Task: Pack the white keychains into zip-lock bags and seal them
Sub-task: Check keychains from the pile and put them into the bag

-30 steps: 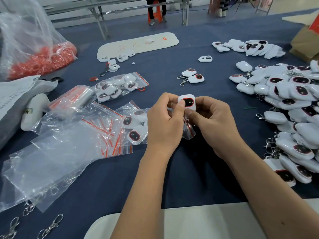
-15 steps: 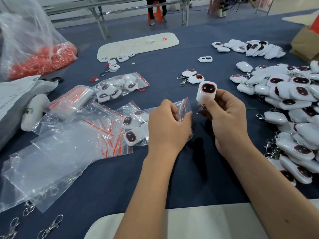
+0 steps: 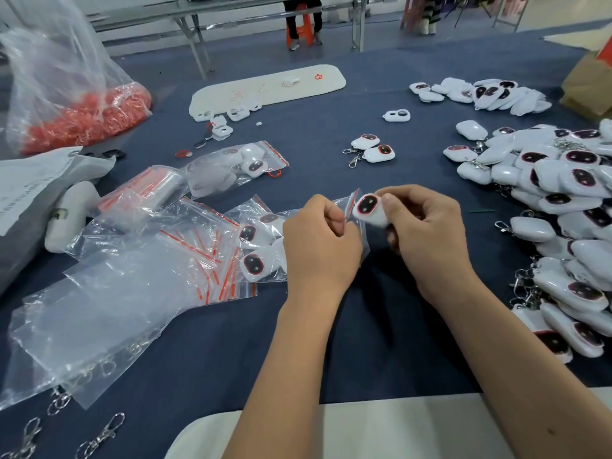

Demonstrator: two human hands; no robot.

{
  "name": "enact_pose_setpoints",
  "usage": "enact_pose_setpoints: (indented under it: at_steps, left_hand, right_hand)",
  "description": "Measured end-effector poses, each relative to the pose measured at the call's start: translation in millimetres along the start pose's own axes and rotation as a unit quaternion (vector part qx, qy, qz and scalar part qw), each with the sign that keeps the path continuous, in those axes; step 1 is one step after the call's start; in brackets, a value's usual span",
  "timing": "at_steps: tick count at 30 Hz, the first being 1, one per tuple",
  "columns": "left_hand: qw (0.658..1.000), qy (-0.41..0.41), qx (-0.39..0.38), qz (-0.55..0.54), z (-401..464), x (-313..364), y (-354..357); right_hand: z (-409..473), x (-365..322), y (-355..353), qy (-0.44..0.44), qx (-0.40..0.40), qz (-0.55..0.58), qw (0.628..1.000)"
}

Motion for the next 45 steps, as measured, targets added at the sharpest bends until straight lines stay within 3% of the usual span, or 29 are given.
enact_pose_setpoints:
  at_steps: [6, 13, 21, 26, 31, 33, 35, 38, 40, 42, 45]
  left_hand:
    - [1.0, 0.008, 0.007, 0.0, -1, -1, 1]
    - [0.998, 0.05, 0.033, -0.033, -1, 12, -5]
    - [0.985, 0.115, 0.114, -0.065, -7, 32, -27]
    - [0.977, 0.151, 0.114, -0.093, -12, 42, -29]
    - [0.977, 0.148, 0.11, -0.107, -13, 42, -29]
    - [0.978, 0.138, 0.108, -0.115, -13, 41, -28]
    - [0.98, 0.128, 0.096, -0.116, -11, 39, -25]
    - [0.985, 0.114, 0.044, -0.125, -10, 37, -12]
    - [0.985, 0.114, 0.007, -0.129, -12, 39, -2]
    - [0.985, 0.131, -0.03, -0.106, -15, 42, 7]
    - [0.977, 0.183, -0.091, -0.052, -24, 50, 24]
  right_hand:
    - [-7, -13, 1, -0.037, 0.017, -0.131, 0.991]
    - [-10, -21, 6, -0.077, -0.01, -0.091, 0.993]
    - [-21, -20, 45, -0.031, -0.219, 0.04, 0.974]
    - [-24, -18, 46, -0.013, -0.215, -0.009, 0.977]
    - [-29, -15, 57, 0.023, -0.278, -0.043, 0.959]
    - [-28, -17, 53, 0.019, -0.248, -0.042, 0.968]
    - [-25, -28, 40, -0.036, -0.161, -0.063, 0.984]
    - [-19, -48, -11, -0.127, 0.091, -0.225, 0.962]
    - [-16, -47, -50, -0.092, 0.226, -0.304, 0.921]
    - [-12, -34, -73, -0.015, 0.266, -0.364, 0.893]
    - [-7, -19, -75, 0.05, 0.226, -0.432, 0.871]
Point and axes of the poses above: each hand's wrist, its own z-axis towards the middle knuckle, its own y-axis out of the palm, x = y × z, the point moved 10 cm from there along z, towards the middle knuckle, and after that the axes turned 1 degree about x, right-handed, at the moved point
